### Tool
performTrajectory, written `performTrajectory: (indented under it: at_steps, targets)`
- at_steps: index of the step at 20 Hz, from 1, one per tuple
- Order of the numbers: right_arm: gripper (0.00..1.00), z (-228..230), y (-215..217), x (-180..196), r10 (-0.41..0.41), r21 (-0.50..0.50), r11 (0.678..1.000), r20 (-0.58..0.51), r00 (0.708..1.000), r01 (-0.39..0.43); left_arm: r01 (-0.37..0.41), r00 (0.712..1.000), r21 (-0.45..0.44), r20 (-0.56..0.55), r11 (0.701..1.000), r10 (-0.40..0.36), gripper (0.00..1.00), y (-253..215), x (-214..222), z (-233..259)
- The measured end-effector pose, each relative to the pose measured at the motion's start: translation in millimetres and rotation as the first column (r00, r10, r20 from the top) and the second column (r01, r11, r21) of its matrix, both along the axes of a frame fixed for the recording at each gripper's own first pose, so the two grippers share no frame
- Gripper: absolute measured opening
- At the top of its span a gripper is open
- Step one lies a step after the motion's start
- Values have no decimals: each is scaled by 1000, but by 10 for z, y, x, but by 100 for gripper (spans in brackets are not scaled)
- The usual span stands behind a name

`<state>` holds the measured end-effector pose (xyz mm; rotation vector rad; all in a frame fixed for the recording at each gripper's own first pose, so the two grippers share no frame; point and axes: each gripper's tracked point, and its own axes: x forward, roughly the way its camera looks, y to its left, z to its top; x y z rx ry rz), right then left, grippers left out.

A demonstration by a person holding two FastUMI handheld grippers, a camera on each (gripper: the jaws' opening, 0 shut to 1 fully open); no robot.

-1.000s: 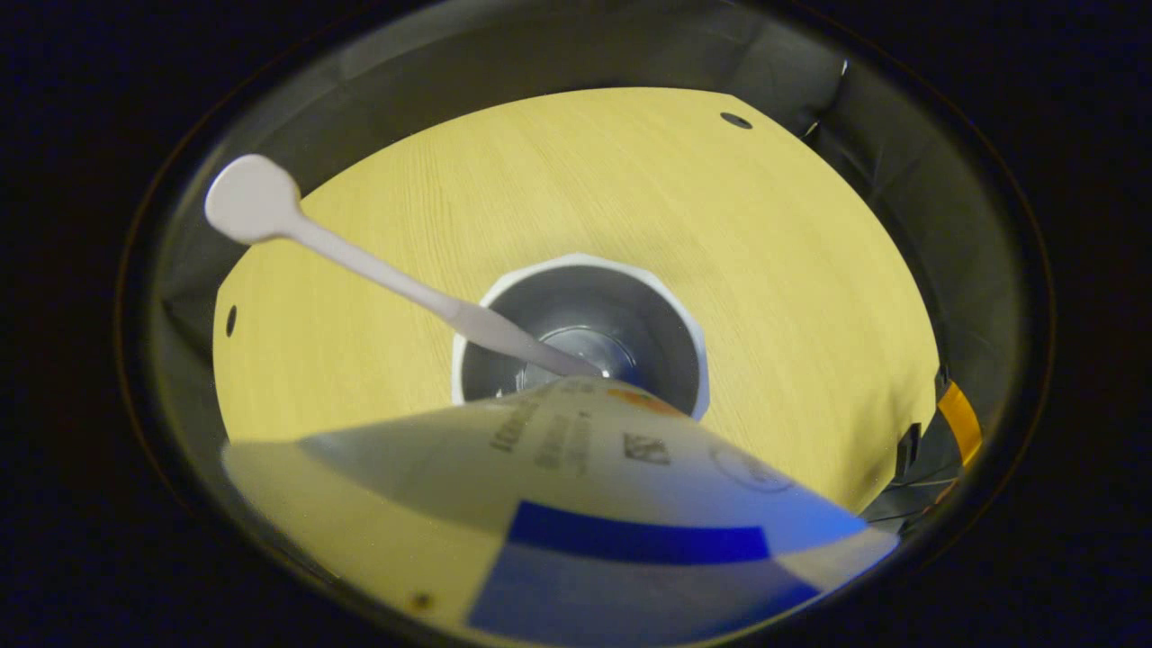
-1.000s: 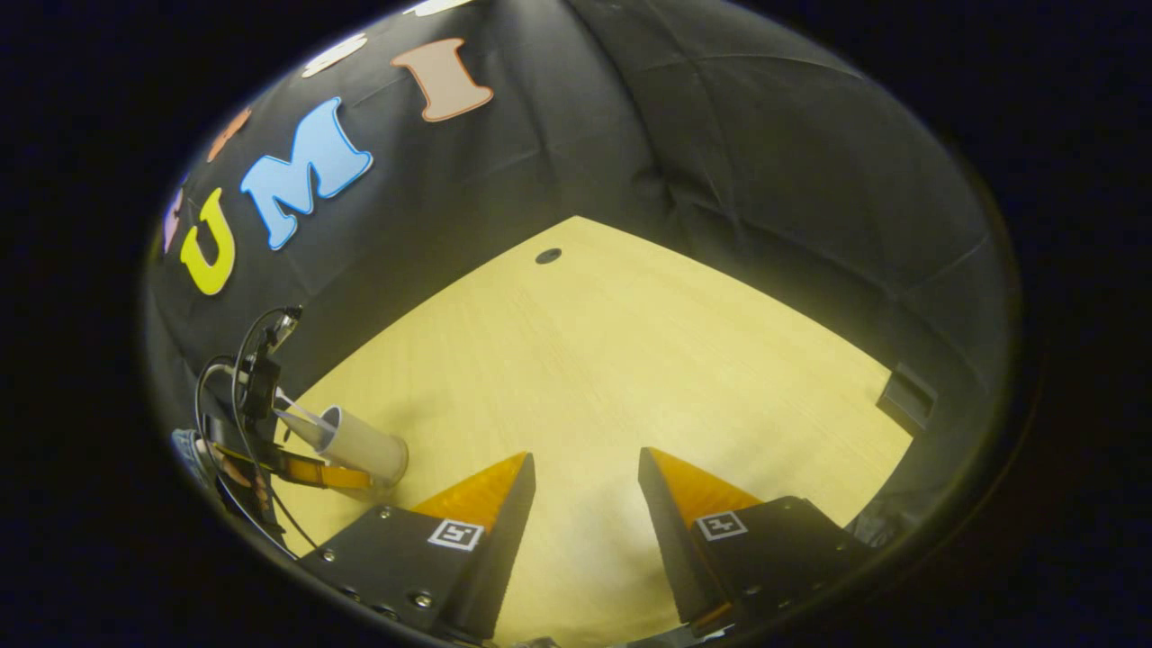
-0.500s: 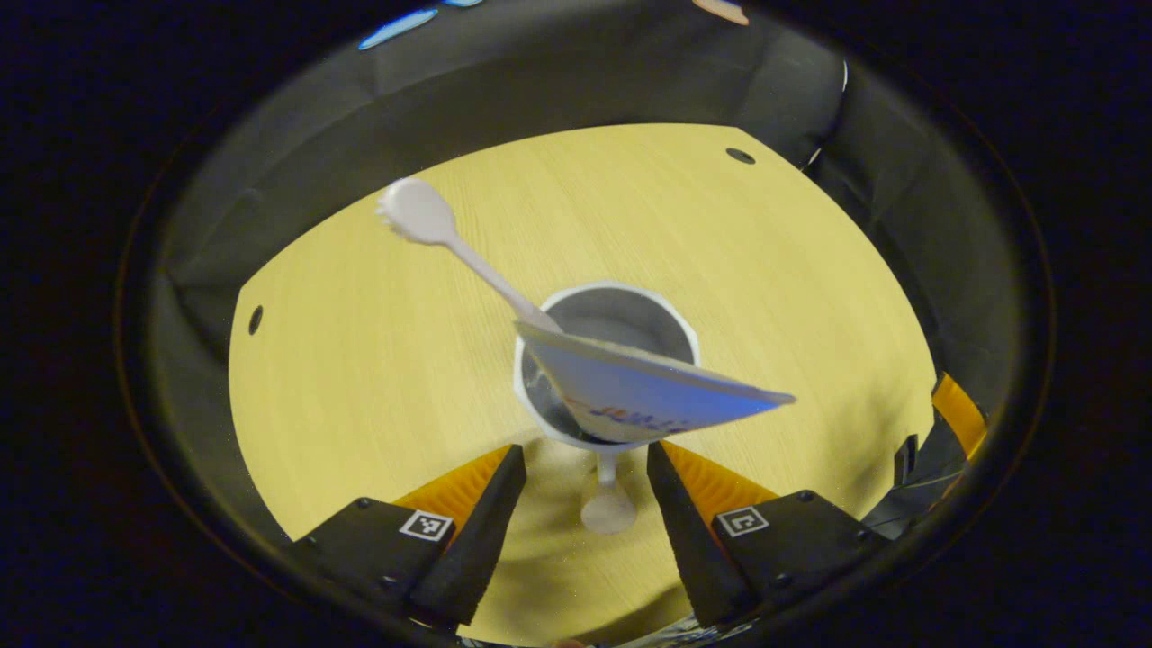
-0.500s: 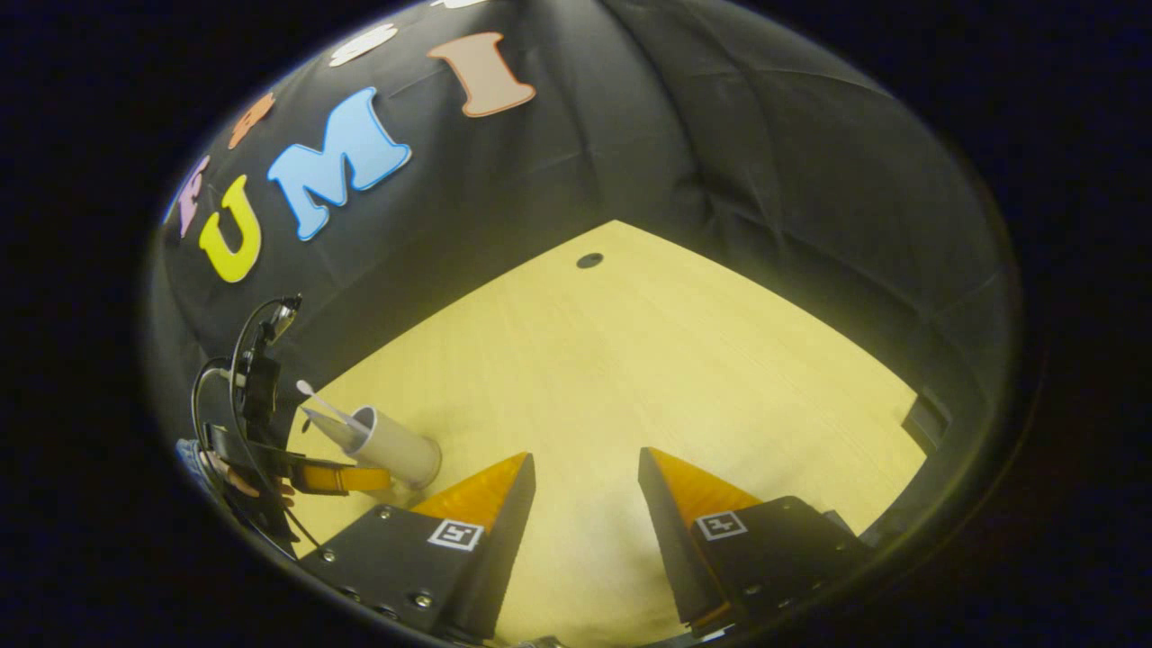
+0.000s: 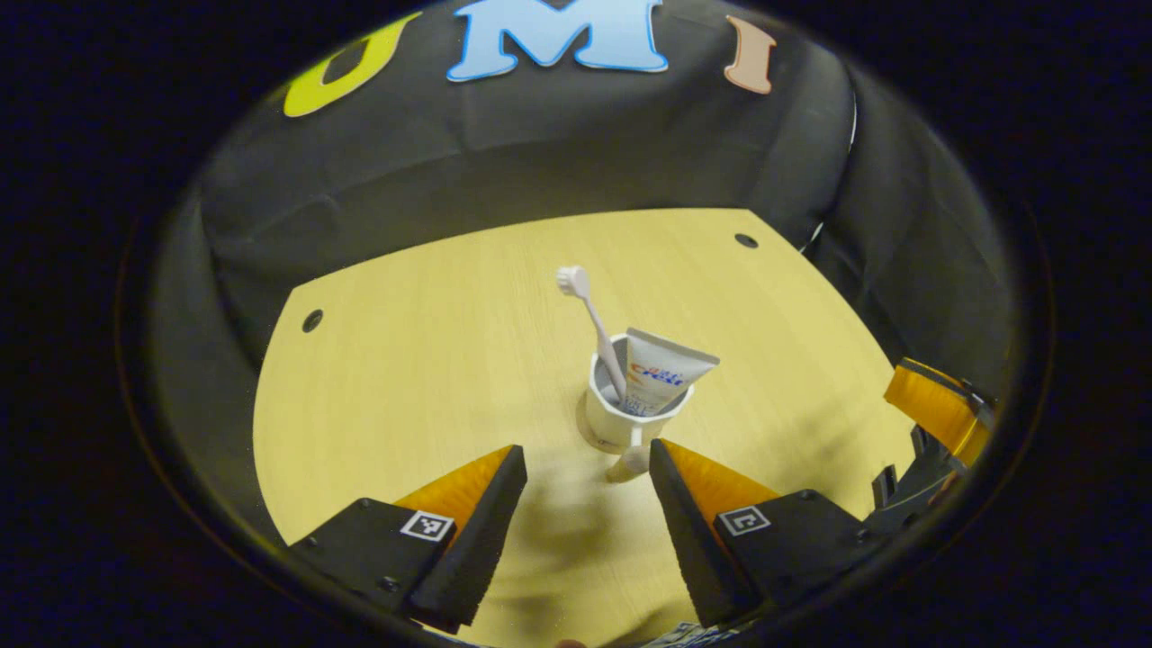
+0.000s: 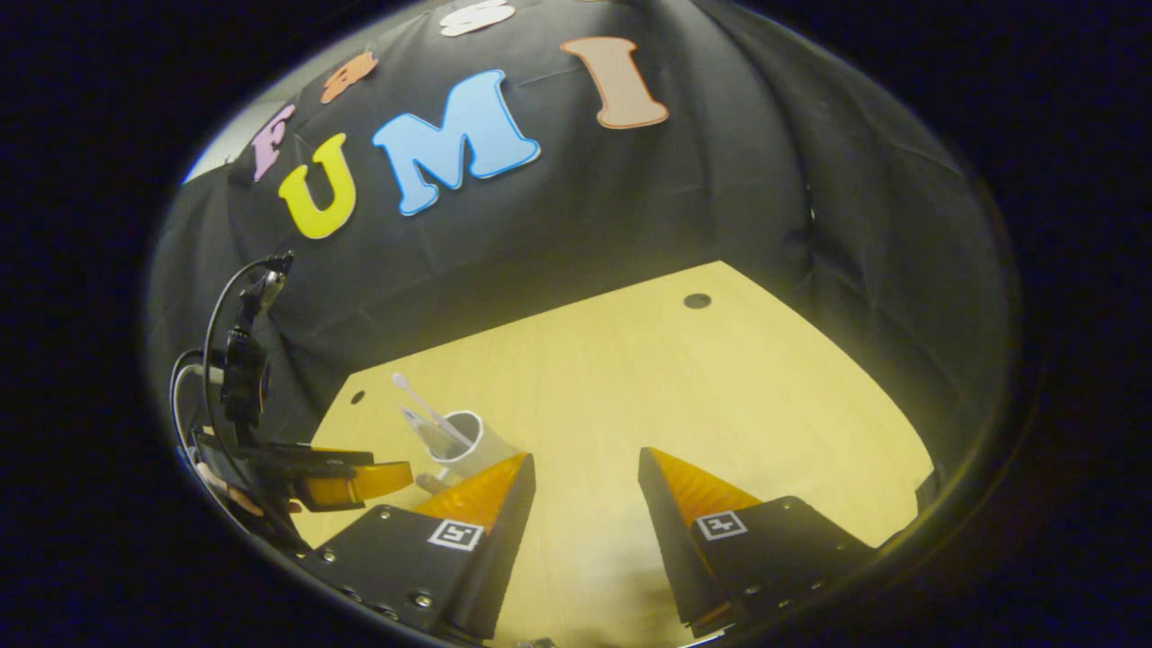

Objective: Put the toothbrush and toothpaste on the desktop into the cup, then pick up the cup and place it on the coaster on the desktop.

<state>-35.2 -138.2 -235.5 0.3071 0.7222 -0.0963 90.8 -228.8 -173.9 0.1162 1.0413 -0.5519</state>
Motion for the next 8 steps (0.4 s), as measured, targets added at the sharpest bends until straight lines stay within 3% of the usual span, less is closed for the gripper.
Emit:
performTrajectory:
  at_steps: [2, 4, 8]
  targets:
    - [71, 182, 121, 109, 41, -24, 999, 37, 998, -40, -58, 996, -63, 63, 996, 62, 97, 117, 89, 382]
    - [71, 372, 224, 219, 70, -44, 997, 66, 995, -68, -117, 982, -126, 136, 985, 134, 93, 286, 172, 765]
    - [70, 751, 396, 406, 93, -55, 995, 127, 987, -87, -214, 927, -238, 258, 948, 274, 91, 613, 346, 1388]
